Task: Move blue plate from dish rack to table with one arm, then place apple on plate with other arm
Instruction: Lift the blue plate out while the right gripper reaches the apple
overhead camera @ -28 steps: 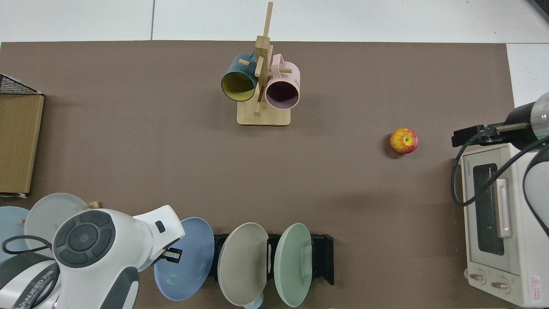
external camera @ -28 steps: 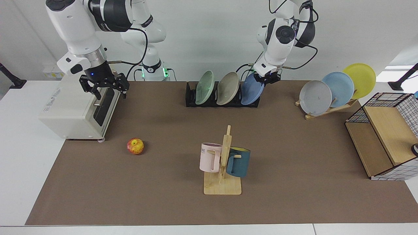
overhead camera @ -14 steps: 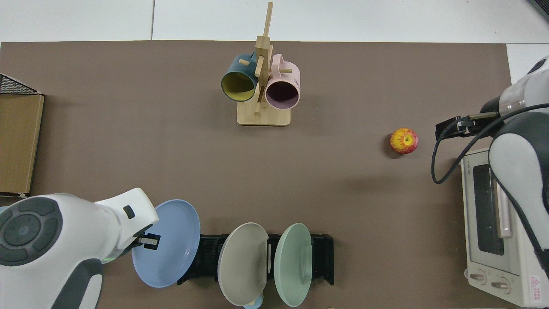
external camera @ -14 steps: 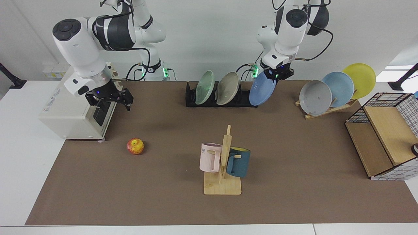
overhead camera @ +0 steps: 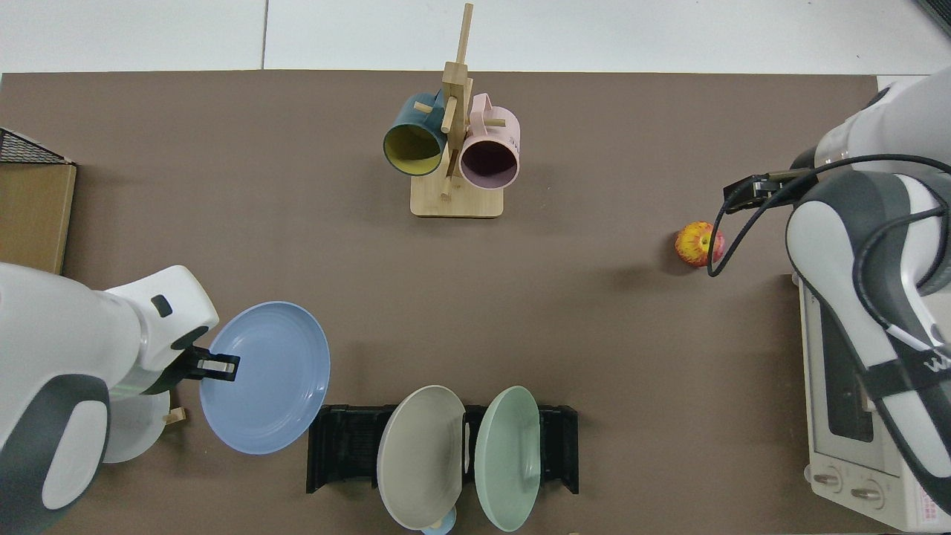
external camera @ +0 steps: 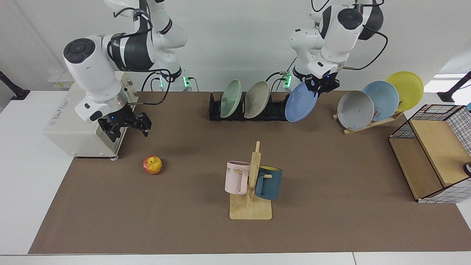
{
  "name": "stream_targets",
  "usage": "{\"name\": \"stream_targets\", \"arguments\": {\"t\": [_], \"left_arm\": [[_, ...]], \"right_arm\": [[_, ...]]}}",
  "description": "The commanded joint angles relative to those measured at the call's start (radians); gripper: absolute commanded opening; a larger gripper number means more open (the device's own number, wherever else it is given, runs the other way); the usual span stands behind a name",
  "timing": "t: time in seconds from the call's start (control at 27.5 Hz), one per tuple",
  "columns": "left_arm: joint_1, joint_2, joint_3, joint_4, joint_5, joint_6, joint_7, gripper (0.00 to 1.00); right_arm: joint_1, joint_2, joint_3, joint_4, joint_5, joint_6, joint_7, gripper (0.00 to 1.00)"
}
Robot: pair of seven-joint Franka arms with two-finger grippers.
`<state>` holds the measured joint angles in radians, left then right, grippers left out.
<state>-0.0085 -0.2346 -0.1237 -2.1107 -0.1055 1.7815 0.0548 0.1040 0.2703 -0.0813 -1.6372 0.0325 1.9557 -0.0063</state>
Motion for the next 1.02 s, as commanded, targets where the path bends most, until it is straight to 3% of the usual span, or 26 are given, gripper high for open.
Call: {"name": "stream_targets", "arguments": {"t": [0.0, 0.15, 0.47, 0.73, 0.98], "left_arm": [[0.001, 0.078, 0.042, 0.023, -0.13, 0.056, 0.033, 0.01], [0.001, 0.148, 0.044, 0.025, -0.189, 0.151, 0.051, 0.03], [-0.001, 0.322, 0.038, 0.02, -0.39, 0.302, 0.14, 0.04], [-0.011, 0.337, 0.027, -0.028, -0.569, 0.315, 0.269, 0.04], [-0.031, 0.337, -0.042, -0.074, -0.58, 0.43, 0.296, 0.03]], "right_arm": [[0.011, 0.029, 0.002, -0.047, 0.014, 0.089, 0.025, 1.0], [0.013, 0.029, 0.002, -0.113, 0.007, 0.176, 0.02, 1.0], [0.0, 0.013, 0.002, -0.239, 0.007, 0.264, -0.011, 1.0], [-0.006, 0.024, 0.002, -0.279, 0.009, 0.299, -0.032, 1.0], [-0.009, 0.044, 0.002, -0.299, 0.009, 0.345, -0.037, 1.0]]}}
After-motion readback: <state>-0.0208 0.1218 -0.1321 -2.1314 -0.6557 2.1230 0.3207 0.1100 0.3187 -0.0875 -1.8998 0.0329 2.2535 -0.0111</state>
